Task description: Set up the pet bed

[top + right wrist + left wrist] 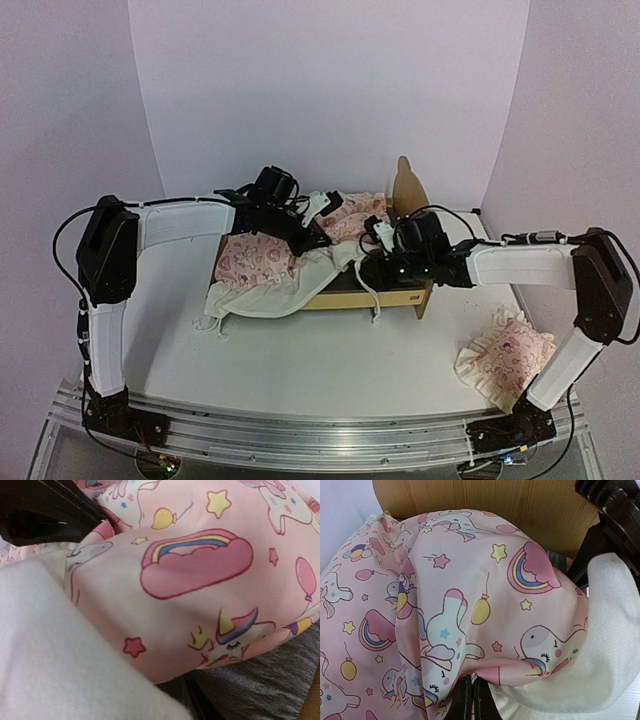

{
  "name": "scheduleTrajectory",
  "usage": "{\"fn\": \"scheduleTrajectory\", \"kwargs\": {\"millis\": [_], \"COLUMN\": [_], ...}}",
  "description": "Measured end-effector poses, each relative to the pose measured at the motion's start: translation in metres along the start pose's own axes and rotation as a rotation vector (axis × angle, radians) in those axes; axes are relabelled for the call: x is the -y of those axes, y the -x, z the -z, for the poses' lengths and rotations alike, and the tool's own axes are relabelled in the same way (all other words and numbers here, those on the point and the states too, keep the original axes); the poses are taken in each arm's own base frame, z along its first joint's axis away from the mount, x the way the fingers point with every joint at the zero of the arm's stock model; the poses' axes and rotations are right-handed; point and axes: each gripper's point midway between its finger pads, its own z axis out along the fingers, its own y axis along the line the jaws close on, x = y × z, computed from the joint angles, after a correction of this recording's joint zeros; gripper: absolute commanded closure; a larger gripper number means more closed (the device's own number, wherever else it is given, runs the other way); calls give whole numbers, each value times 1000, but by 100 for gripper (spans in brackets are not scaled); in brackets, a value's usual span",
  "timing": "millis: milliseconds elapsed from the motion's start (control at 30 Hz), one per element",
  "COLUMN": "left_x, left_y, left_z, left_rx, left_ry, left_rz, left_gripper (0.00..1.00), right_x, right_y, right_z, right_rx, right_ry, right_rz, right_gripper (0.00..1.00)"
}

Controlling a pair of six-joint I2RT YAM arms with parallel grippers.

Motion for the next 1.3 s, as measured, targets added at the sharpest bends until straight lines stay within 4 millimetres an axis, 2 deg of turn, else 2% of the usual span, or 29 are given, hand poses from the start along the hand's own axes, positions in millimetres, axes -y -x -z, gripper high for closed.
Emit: {"fn": "scheduleTrajectory", "kwargs": {"millis": [567,600,700,867,967,1100,1300], "left_x": [-3,-3,-3,-3,-3,-3,-3], "left_y": [-1,-1,-1,-1,-2,-5,-4], "left_z": [1,1,1,1,1,0,0], "left_rx": [0,0,-1,-1,1,-4,2], "left_ry": [5,5,5,5,6,4,6], "left_rz": [-4,-4,-3,-3,-5,-4,-7], "left_gripper": [100,100,100,100,100,100,100], "right_x": [-37,-37,-36,-27,-27,-29,-34], "right_y": [-11,-11,-6,-5,-5,-9,-25], "right_z": [8,8,5,-8,-12,-12,-10], "right_rx": [-63,-63,-43,-18,-13,-17,-56], "right_ry": [269,272,265,206,204,221,253], "right_rz": [-49,-52,-68,-88,-93,-103,-130], "right_gripper": [52,53,65,74,73,64,69]}}
